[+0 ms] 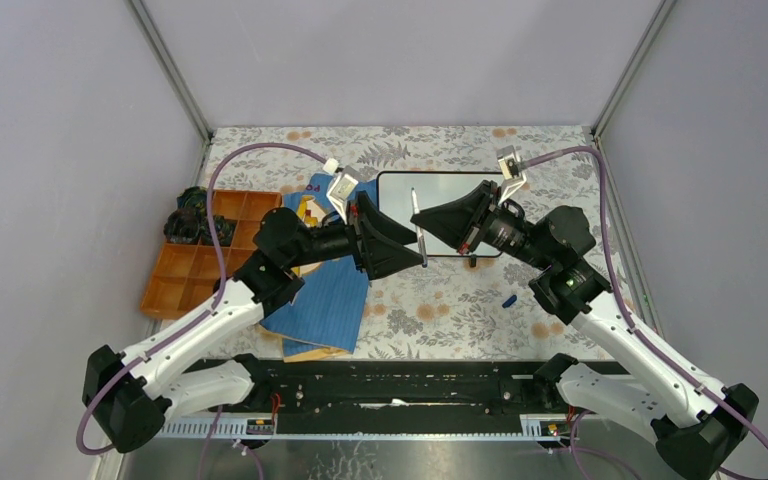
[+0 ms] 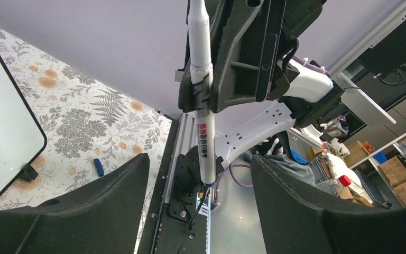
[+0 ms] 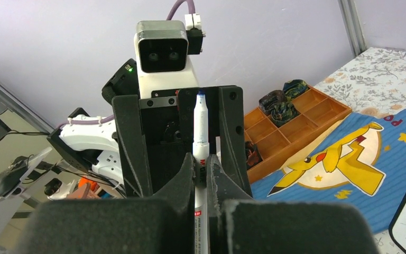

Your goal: Write a sentence on the whiteboard

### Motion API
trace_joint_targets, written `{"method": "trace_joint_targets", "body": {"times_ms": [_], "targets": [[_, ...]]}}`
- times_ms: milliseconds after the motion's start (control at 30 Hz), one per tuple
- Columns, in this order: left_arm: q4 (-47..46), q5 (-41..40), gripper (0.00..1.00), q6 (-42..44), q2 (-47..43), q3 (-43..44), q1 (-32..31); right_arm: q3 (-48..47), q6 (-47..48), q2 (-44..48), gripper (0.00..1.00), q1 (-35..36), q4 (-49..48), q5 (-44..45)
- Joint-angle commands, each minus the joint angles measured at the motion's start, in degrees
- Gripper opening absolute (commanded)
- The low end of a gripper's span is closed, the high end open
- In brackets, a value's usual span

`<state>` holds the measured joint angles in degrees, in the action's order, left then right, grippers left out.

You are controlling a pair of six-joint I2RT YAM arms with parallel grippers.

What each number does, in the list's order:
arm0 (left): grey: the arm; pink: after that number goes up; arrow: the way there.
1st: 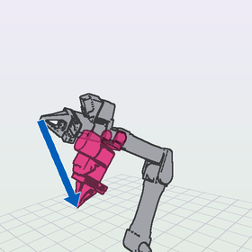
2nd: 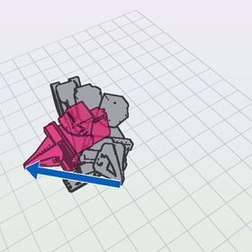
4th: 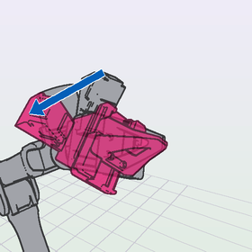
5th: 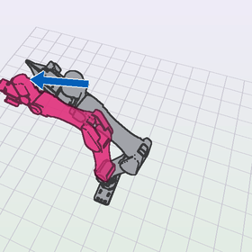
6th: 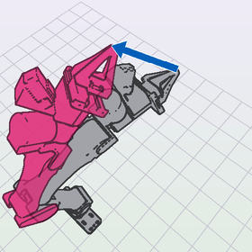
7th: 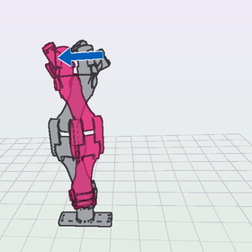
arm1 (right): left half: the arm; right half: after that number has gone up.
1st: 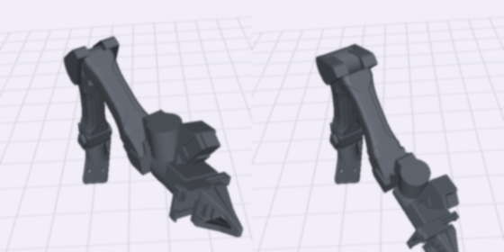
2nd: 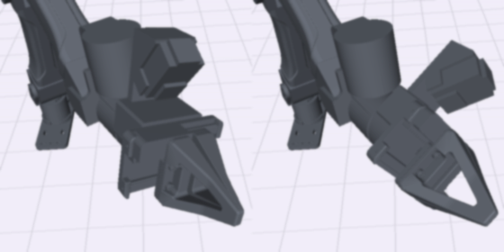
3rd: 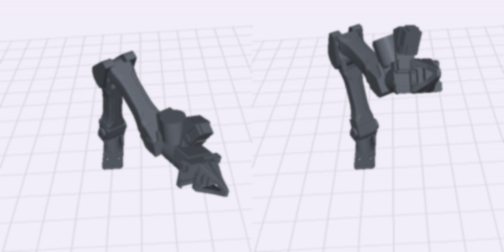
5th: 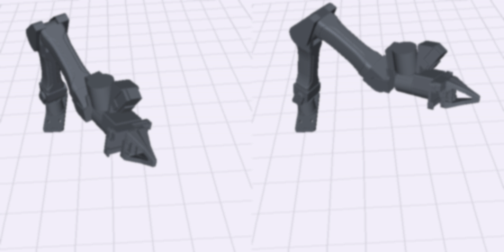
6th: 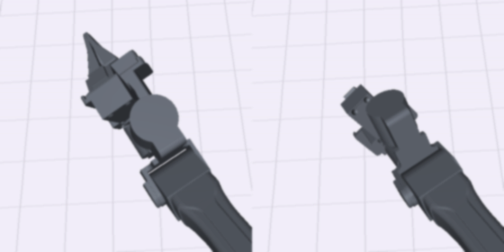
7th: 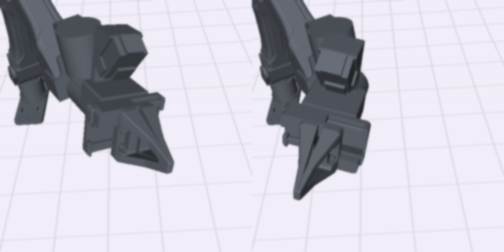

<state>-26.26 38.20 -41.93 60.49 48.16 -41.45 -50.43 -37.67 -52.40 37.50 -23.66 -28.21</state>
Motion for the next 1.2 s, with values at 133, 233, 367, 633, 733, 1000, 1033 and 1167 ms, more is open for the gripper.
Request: {"method": "trace_joint_targets", "body": {"times_ms": [133,233,367,633,733,1000,1033,1167], "targets": [[3.5,-7.4,0.85,1.9,-5.5,3.0,1.7,-3.7,3.9,1.9,0.0,0.1,3.1,-5.5],[3.1,-8.0,0.87,0.6,-7.4,3.4,2.8,-3.3,4.3,2.2,0.0,0.1,4.1,-8.4],[0.8,-5.8,0.86,-2.5,-6.2,4.5,2.9,-2.7,2.8,1.7,0.0,0.2,2.3,-11.7],[-1.8,-4.3,0.76,-5.9,-3.5,5.0,2.9,-3.1,1.3,0.2,0.0,0.1,0.1,-14.9],[-2.4,-3.6,0.68,-6.1,-3.0,5.2,2.9,-3.2,1.2,-0.1,0.0,0.1,0.2,-15.2],[-3.9,-2.2,0.43,-8.3,-1.9,5.4,2.9,-2.9,1.7,0.2,0.0,0.1,0.5,-14.8],[-4.1,-2.0,0.43,-8.4,-1.8,5.4,2.9,-2.9,1.8,0.3,0.0,0.1,0.6,-14.6],[-5.0,-1.3,0.43,-9.2,-1.6,5.3,2.9,-2.8,2.0,0.3,0.0,0.2,0.8,-14.2]]}}
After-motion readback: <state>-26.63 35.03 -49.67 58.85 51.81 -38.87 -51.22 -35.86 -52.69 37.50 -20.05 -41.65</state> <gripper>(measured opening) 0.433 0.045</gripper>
